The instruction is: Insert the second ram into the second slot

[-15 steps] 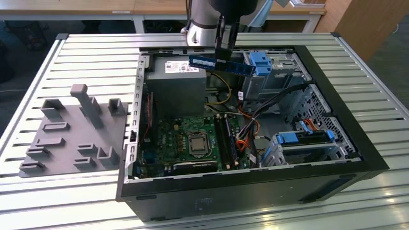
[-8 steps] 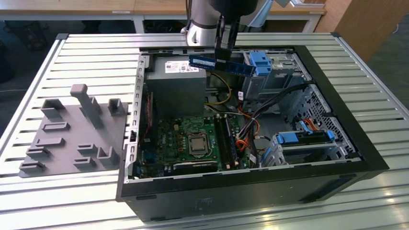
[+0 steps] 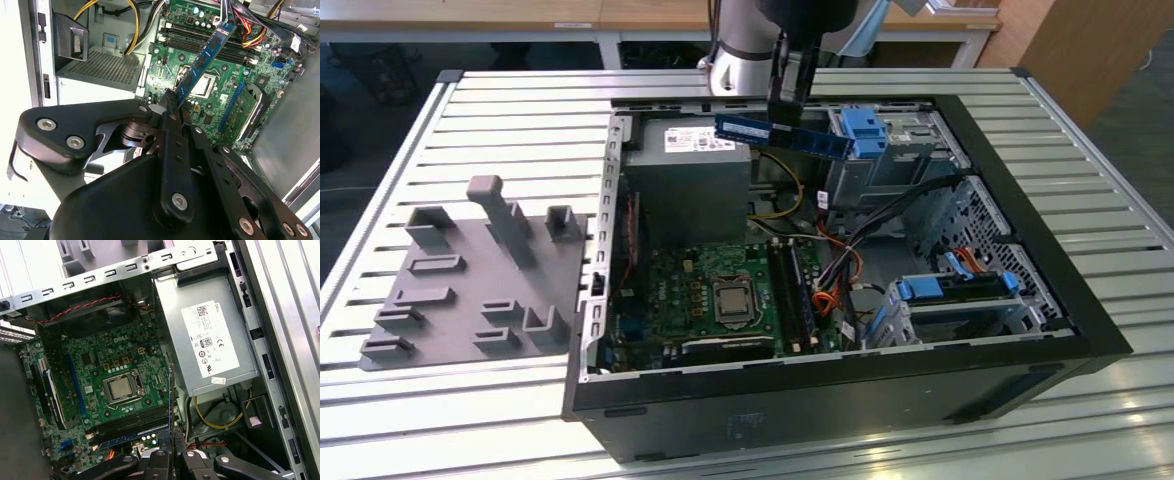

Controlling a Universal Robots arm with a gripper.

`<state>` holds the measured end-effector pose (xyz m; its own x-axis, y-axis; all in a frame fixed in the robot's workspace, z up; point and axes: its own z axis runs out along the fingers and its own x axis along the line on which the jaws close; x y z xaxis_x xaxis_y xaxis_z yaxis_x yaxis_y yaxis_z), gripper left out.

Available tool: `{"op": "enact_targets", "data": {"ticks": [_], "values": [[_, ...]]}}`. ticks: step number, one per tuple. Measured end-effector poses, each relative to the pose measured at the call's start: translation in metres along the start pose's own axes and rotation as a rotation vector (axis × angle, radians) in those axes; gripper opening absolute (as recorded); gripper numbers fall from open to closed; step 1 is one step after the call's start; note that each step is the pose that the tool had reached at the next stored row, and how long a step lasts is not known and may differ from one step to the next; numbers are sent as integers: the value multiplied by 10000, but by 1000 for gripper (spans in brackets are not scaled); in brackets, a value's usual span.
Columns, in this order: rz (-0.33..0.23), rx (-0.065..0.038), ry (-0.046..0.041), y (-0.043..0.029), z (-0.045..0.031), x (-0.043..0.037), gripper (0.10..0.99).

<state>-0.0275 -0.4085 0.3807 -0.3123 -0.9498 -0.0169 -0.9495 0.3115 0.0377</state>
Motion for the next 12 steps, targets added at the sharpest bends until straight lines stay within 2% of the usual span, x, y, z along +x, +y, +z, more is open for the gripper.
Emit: {"op": "enact_targets", "data": {"ticks": [12], "values": [[172,2,-6,0,0,0,141]]}}
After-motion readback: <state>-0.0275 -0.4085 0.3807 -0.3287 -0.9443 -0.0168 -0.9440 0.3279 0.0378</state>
